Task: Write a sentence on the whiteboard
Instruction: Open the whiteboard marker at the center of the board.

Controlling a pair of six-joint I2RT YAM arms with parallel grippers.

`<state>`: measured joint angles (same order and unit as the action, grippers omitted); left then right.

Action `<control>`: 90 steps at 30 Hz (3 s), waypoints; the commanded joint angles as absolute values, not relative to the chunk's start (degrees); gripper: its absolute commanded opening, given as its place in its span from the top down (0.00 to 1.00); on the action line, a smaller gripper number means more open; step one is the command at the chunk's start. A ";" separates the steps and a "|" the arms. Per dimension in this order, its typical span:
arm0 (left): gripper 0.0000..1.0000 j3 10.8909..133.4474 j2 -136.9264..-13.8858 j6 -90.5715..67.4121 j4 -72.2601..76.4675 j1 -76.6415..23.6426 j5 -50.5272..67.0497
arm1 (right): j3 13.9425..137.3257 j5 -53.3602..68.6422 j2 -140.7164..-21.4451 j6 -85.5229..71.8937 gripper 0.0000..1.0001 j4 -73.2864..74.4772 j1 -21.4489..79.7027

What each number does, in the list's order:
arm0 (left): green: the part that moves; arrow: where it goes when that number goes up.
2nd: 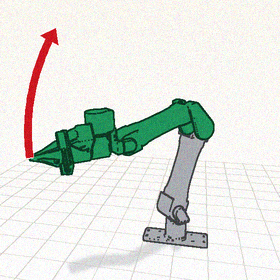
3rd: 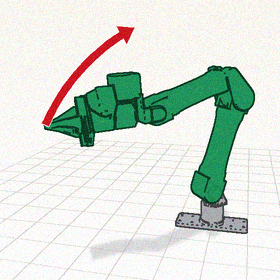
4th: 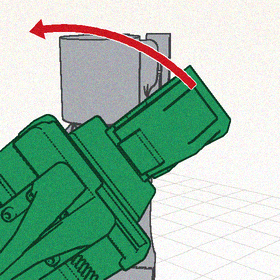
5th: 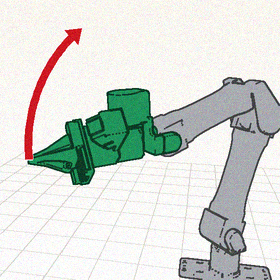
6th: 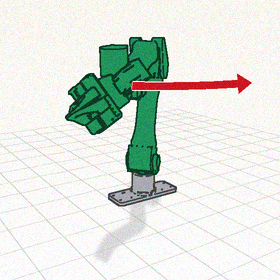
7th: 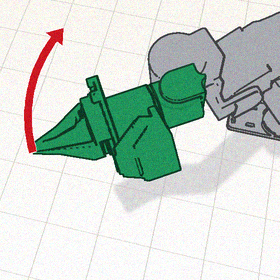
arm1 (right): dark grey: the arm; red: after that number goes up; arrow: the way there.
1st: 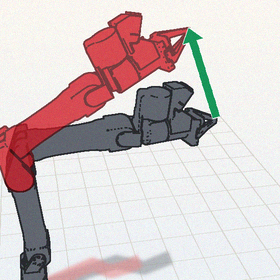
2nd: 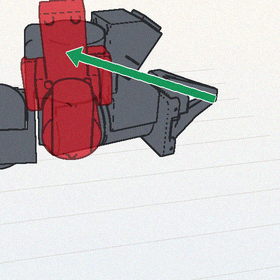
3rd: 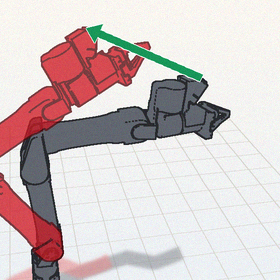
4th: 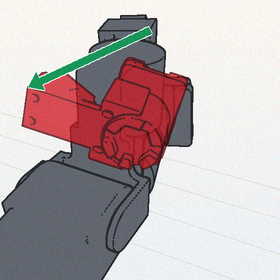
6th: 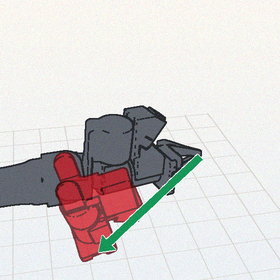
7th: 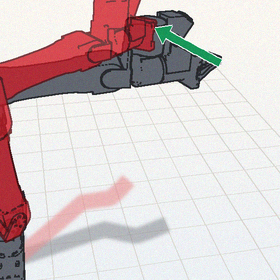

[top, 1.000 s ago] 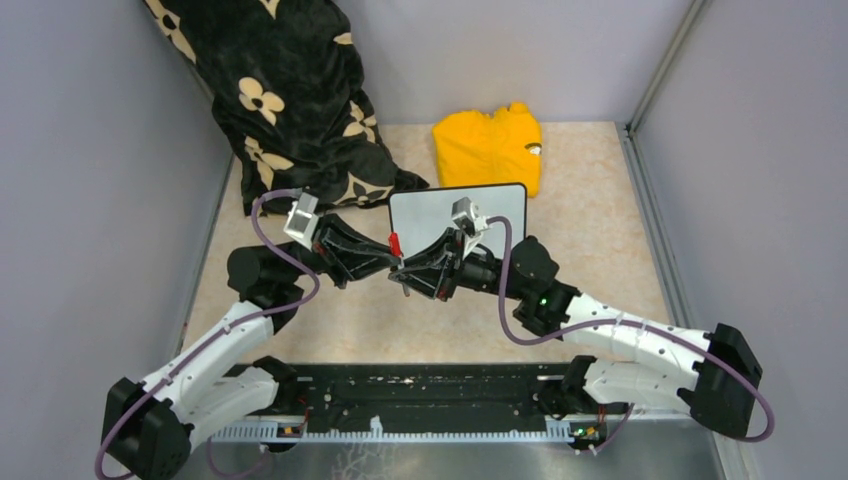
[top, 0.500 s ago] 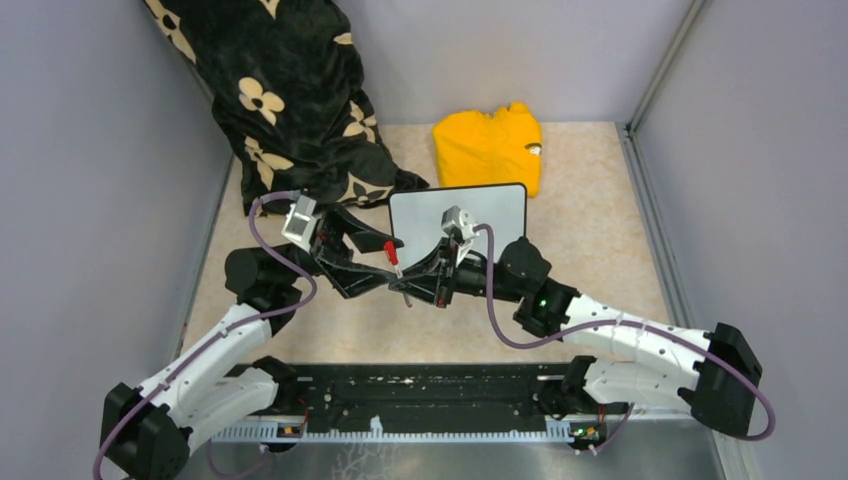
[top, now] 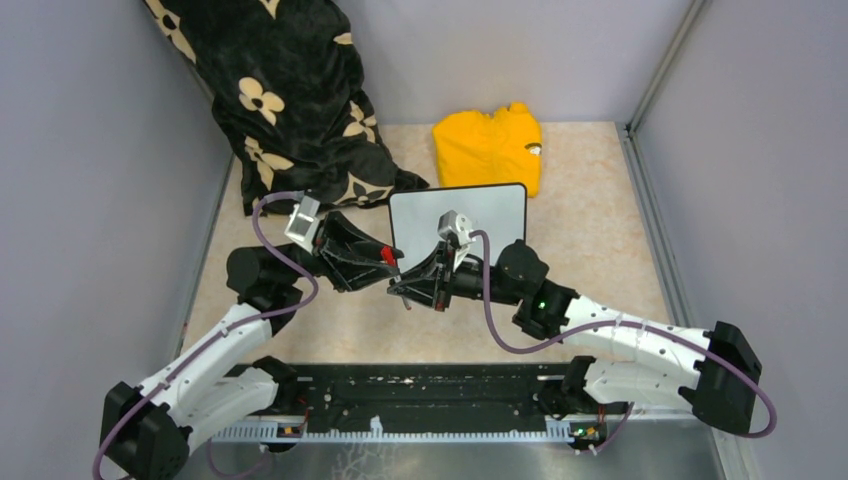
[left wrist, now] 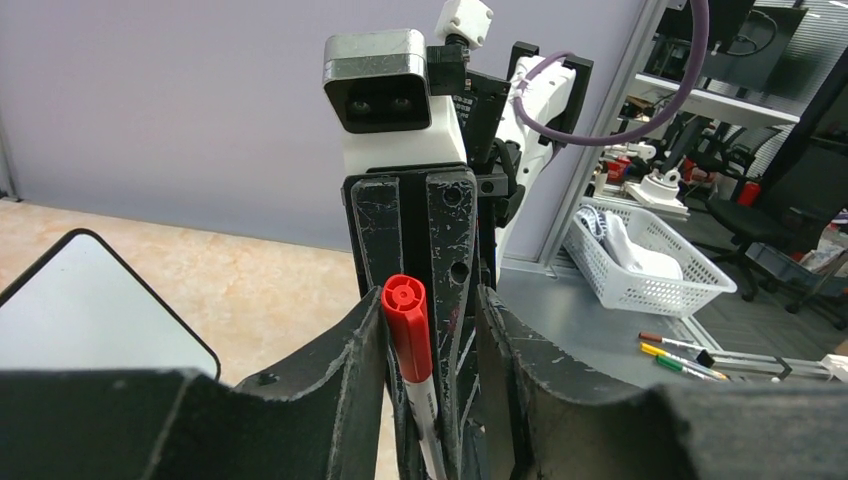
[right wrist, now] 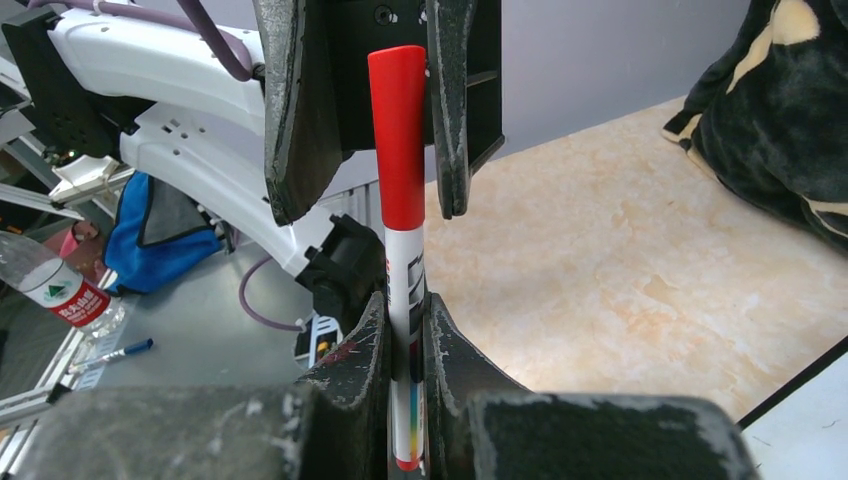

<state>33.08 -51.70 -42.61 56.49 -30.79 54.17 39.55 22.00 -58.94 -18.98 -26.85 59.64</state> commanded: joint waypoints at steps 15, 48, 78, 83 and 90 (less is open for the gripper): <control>0.77 35.41 -52.54 -43.17 57.74 -31.51 56.88 | 39.29 19.26 -57.21 -16.50 1.00 -31.37 60.47; 1.00 32.51 -48.95 -40.24 55.31 -31.58 47.88 | 29.65 15.48 -54.12 -17.87 1.00 -27.43 60.97; 1.00 30.81 -47.64 -36.52 51.04 -31.52 38.92 | 24.26 12.97 -53.23 -23.52 1.00 -34.54 63.69; 1.00 30.51 -47.23 -36.55 51.19 -31.51 38.08 | 23.20 12.07 -51.94 -24.51 1.00 -35.41 63.94; 1.00 30.14 -47.23 -37.17 51.69 -31.55 37.49 | 21.83 11.35 -51.43 -26.21 1.00 -37.24 64.12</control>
